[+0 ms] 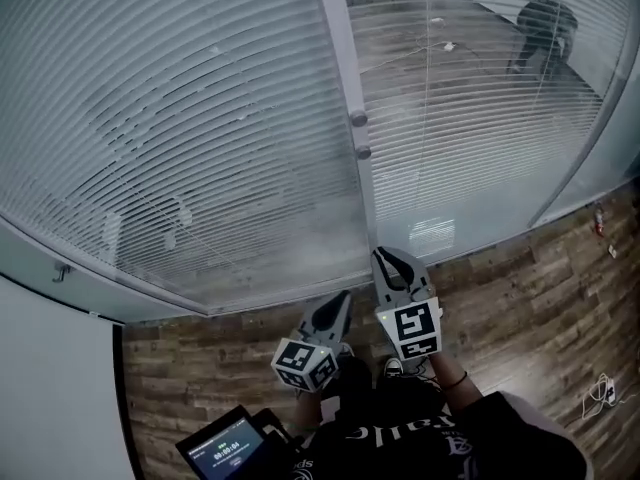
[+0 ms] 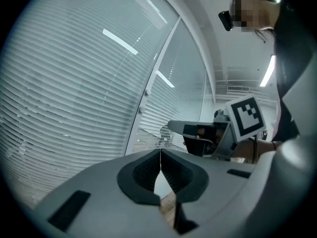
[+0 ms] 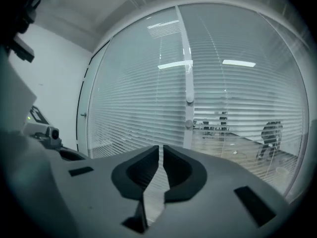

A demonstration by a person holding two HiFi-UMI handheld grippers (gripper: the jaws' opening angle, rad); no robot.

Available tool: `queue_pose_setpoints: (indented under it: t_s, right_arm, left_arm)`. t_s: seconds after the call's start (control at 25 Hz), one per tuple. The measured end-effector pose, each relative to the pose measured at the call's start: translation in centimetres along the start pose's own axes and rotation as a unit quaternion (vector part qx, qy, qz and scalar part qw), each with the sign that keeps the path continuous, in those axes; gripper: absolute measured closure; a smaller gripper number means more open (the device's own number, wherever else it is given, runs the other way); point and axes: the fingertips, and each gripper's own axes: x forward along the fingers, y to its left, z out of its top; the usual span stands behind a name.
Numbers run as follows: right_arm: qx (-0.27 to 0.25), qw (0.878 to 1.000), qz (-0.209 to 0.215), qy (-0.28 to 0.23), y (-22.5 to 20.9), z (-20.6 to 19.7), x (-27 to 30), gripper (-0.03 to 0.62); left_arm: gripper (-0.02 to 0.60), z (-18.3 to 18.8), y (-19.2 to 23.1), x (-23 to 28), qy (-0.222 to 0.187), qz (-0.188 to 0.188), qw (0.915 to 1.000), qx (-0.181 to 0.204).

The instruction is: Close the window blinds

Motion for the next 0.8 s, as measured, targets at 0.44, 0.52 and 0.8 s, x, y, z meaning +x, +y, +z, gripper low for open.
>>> queue_pose_setpoints:
  t_s: [0.44, 0.52, 0.8]
  right_arm:
    - [-0.173, 0.980, -0.090, 0.026, -6.6, 4.6, 11.9, 0.460]
    - [-0.187, 0.977, -0.103, 0.029, -7.9, 5.3, 14.1, 0.456]
    - [-0.238, 0.961, -0.130, 0.059, -10.3, 5.4, 19.2, 0.456]
  left_arm:
    - [0.577, 5.9, 9.0, 7.0, -0.005, -0.054, 0.9983, 0.021]
    - [0.577, 6.8, 10.6, 8.1, -0.006, -0.063, 0.9977, 0.024]
    - [0.577, 7.7, 13.9, 10.7, 0.004, -0.087, 0.9962, 0.011]
